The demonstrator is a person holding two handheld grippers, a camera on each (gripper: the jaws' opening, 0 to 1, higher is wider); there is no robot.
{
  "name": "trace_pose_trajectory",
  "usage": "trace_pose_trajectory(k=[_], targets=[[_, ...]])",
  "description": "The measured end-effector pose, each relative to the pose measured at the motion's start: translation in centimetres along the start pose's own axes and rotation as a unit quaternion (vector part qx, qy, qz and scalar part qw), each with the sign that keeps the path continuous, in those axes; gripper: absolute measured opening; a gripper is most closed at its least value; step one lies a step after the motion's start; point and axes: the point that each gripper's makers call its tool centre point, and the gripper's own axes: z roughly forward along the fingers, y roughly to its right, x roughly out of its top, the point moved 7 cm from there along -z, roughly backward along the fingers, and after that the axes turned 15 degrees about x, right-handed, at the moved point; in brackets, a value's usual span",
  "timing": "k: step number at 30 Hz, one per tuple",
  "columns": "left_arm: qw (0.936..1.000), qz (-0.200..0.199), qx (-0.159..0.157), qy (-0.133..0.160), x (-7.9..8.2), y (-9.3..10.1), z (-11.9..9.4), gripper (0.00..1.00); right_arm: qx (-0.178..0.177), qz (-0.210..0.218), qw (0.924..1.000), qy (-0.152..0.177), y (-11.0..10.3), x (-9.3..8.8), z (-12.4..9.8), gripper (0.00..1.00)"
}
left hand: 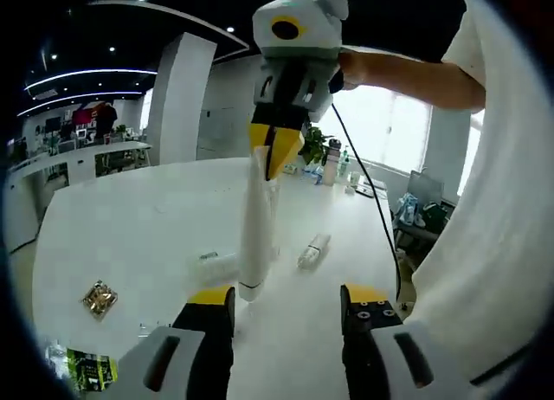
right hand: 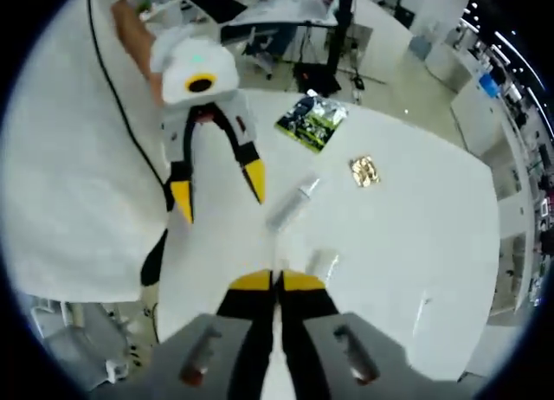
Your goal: Arrange the skincare products in the storage area until every visible bottle or jar stands upright without overlapping.
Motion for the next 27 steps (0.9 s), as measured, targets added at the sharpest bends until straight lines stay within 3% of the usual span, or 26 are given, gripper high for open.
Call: trace_pose_trajectory(k=[10, 15, 20, 27], targets=[[0.9980, -0.034, 0.052, 0.009, -0.1, -3.4, -1.3, 0.50, -0.033, -0.003, 0.9993, -0.016, 6.4, 1.0, -3.1, 0.00], [0.9980, -0.013, 0.060, 0.012, -0.6, -3.5, -2.3, 0.50, -0.039, 0.006, 0.9989, -0.025, 9.8, 0.7, -4.0, 0.00], [0.9939, -0.062, 0.091, 0.013, -1.6, -4.2, -3.3, 0.50, -0.036, 0.021, 0.9985, -0.036, 13.1, 0.2, -4.6, 0.00], [0.9935, -0.065, 0.093, 0.003, -2.6, -4.1, -4.1, 0.50, -0.028, 0.038, 0.9972, -0.057, 16.0, -0.7, -4.0, 0.00]])
